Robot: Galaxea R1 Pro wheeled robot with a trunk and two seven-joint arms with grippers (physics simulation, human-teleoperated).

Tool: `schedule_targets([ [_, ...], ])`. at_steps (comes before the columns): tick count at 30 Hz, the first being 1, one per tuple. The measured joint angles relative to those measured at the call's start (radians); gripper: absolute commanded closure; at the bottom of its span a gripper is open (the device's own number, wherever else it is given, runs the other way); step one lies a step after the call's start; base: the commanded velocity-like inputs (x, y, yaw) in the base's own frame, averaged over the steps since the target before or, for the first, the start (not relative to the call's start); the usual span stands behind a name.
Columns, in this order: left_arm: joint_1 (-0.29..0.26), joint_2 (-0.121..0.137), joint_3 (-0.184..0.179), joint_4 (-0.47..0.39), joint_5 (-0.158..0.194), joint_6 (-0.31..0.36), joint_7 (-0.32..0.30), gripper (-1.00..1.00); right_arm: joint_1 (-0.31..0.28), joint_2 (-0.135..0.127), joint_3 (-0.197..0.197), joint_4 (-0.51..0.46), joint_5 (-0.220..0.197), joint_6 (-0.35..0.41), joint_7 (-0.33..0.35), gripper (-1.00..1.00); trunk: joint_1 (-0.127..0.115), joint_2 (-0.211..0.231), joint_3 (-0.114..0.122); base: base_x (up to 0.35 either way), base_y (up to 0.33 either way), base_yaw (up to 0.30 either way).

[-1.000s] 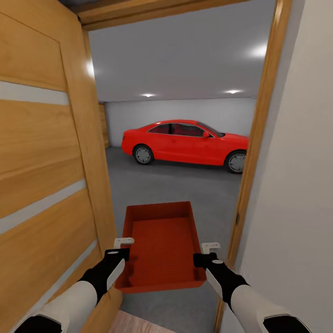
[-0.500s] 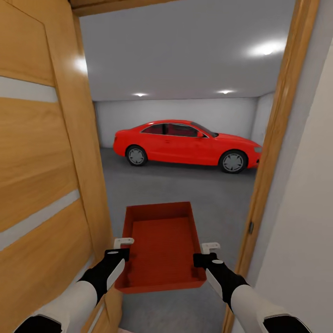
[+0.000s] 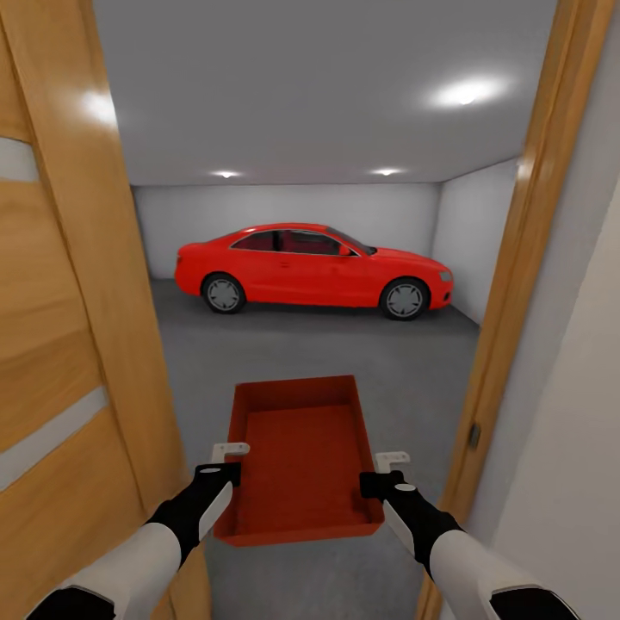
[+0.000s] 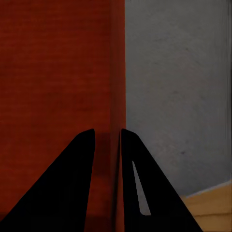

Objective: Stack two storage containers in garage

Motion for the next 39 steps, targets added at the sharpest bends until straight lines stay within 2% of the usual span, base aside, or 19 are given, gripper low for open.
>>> schedule_targets([
  [14, 0.000, 0.000, -0.001, 0.000, 0.002, 0.000, 0.001, 1.00, -0.001, 0.000, 0.001, 0.000, 0.000, 0.000, 0.000, 1.00, 0.000, 0.000, 0.000, 0.192, 0.156, -0.224],
  [34, 0.000, -0.001, -0.002, -0.002, 0.000, 0.000, 0.003, 1.00, 0.000, 0.000, 0.004, 0.000, -0.004, -0.002, -0.002, 1.00, 0.000, 0.000, 0.000, 0.005, 0.002, -0.008],
  [39, 0.000, -0.001, -0.002, -0.002, 0.001, -0.002, 0.004, 1.00, 0.000, 0.000, 0.005, 0.000, -0.004, -0.004, -0.003, 1.00, 0.000, 0.000, 0.000, 0.204, 0.000, 0.000],
])
